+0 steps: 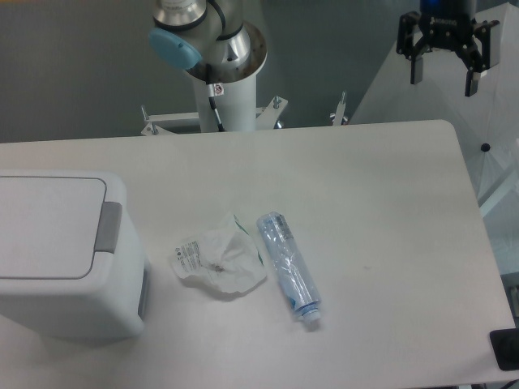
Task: Open the trash can
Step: 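Move the open gripper toward the white trash can, then lower the open gripper beside the grey lid tab of the trash can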
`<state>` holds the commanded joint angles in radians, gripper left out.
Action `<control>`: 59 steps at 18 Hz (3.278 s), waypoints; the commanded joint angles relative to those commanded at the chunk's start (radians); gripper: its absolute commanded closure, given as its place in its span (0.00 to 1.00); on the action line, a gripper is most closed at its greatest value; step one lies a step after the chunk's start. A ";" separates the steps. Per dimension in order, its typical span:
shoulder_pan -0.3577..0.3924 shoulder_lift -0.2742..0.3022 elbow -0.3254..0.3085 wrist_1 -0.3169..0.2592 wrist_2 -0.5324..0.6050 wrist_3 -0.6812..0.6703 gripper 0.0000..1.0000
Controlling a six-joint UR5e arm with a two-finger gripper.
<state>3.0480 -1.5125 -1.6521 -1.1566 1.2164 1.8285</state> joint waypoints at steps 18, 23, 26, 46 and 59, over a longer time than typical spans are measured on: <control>-0.250 0.002 0.054 0.029 -0.092 -0.912 0.00; -0.402 -0.037 0.054 0.081 -0.091 -1.210 0.00; -0.480 -0.077 0.057 0.170 -0.092 -1.357 0.00; -0.742 -0.152 -0.005 0.301 -0.089 -1.732 0.00; -0.768 -0.187 0.000 0.305 -0.086 -1.723 0.00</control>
<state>2.2795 -1.6996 -1.6521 -0.8514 1.1305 0.1058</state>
